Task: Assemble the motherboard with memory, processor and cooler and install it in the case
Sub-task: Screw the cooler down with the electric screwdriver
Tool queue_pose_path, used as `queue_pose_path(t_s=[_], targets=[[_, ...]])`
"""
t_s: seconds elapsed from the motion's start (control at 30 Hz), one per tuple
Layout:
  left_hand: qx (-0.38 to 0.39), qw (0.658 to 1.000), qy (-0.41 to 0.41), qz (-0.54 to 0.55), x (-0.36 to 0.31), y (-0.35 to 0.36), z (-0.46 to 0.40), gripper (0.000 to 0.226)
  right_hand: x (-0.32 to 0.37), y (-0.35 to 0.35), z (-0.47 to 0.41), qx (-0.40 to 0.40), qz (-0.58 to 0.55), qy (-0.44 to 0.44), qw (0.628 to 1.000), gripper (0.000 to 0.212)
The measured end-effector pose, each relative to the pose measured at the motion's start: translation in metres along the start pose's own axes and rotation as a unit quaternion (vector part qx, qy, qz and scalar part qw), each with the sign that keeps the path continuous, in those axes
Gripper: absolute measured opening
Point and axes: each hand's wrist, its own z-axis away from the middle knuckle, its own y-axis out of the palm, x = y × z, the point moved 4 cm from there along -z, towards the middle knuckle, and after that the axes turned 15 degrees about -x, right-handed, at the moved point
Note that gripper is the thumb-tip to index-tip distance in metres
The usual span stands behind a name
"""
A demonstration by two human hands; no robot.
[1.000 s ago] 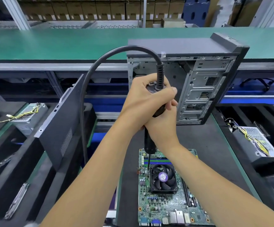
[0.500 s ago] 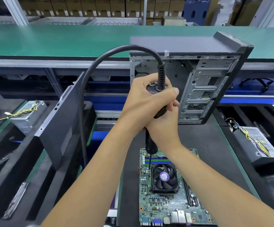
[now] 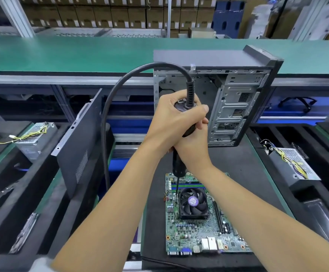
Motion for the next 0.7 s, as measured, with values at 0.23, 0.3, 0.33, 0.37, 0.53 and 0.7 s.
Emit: queue_pose_path(t_s=[0.23, 0.3, 0.33, 0.37, 0.53, 0.7], targets=[[-0.013, 1.000, 0.006, -0.025, -0.017, -0.006, 0.005, 0.020, 0.018, 0.003, 0.004, 0.015, 0.002, 0.010, 1.000, 0.054], [-0.012, 0.999, 0.013, -0.027, -0.025, -0.004, 0.007, 0.020, 0.025, 0.002, 0.003, 0.005, 0.003, -0.003, 1.000, 0.051], [-0.011, 0.999, 0.018, -0.028, -0.030, -0.003, 0.008, 0.020, 0.029, 0.001, 0.003, 0.001, 0.006, -0.005, 1.000, 0.050], [-0.010, 0.999, 0.023, -0.029, -0.035, -0.002, 0.009, 0.019, 0.033, 0.000, 0.003, -0.002, 0.009, -0.006, 1.000, 0.048], [0.000, 0.999, 0.039, -0.025, -0.059, 0.014, 0.014, 0.020, 0.058, -0.012, 0.002, -0.012, 0.004, -0.011, 1.000, 0.035], [0.021, 1.000, 0.023, -0.001, -0.066, 0.050, 0.022, 0.020, 0.073, -0.049, 0.002, -0.046, 0.027, -0.020, 0.998, 0.027]])
